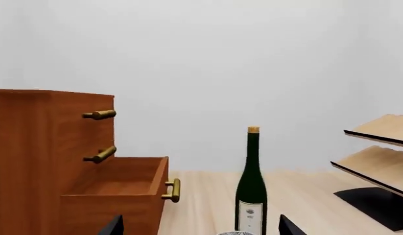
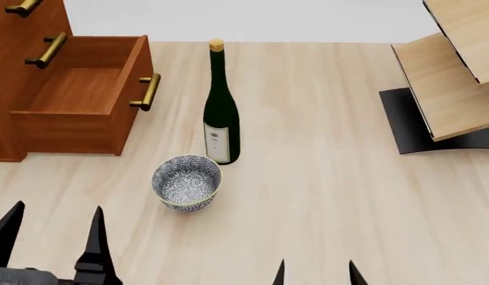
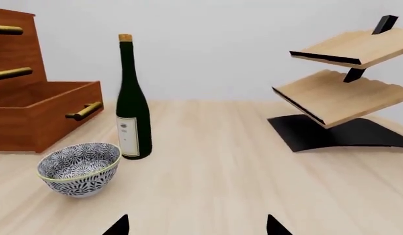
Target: Close the bottom drawer of the cabinet and open the top drawer.
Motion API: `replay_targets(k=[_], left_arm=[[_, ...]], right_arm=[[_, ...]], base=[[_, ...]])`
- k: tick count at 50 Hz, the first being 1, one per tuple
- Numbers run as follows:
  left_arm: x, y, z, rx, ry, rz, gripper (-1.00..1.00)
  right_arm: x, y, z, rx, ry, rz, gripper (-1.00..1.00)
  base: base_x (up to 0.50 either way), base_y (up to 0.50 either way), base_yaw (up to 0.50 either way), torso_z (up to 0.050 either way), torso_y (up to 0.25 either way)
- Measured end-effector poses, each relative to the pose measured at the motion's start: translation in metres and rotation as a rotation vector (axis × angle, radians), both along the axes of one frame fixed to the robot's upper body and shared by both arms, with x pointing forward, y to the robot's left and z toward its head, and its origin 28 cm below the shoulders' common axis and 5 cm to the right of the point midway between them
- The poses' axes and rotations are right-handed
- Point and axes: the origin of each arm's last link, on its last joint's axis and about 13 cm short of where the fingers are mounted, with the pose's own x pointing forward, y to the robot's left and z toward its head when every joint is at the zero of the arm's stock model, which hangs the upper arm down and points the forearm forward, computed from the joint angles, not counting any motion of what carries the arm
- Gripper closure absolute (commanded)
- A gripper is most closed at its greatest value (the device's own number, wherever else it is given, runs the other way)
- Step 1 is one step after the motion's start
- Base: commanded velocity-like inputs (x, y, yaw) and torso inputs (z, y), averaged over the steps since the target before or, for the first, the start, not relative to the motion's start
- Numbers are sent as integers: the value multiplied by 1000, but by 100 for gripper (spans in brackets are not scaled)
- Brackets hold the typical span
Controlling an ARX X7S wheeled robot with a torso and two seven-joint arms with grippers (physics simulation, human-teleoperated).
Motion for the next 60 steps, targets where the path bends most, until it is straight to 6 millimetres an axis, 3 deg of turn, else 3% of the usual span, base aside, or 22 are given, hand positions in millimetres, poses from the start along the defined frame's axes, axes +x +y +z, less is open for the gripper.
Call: replay_targets(k=[14,35,46,60], left_arm=[[5,6,63,8,-194,-2,-100],[-6,9,152,-4,-420,-53,-100],[-14,9,177,-1,-480,-79,-100],[-18,7,186,-6,-505,-94,-100]], right_arm=[[10,0,19,-17,-18,1,-100],[33,-7,65,-21,-67,-8,-100],[38,-9,85,-33,-87,-7,-100],[40,-9,95,-49,-98,2,-100]], base=[[0,0,0,0,0],[0,0,0,0,0],[0,0,0,0,0],[0,164,0,0,0]])
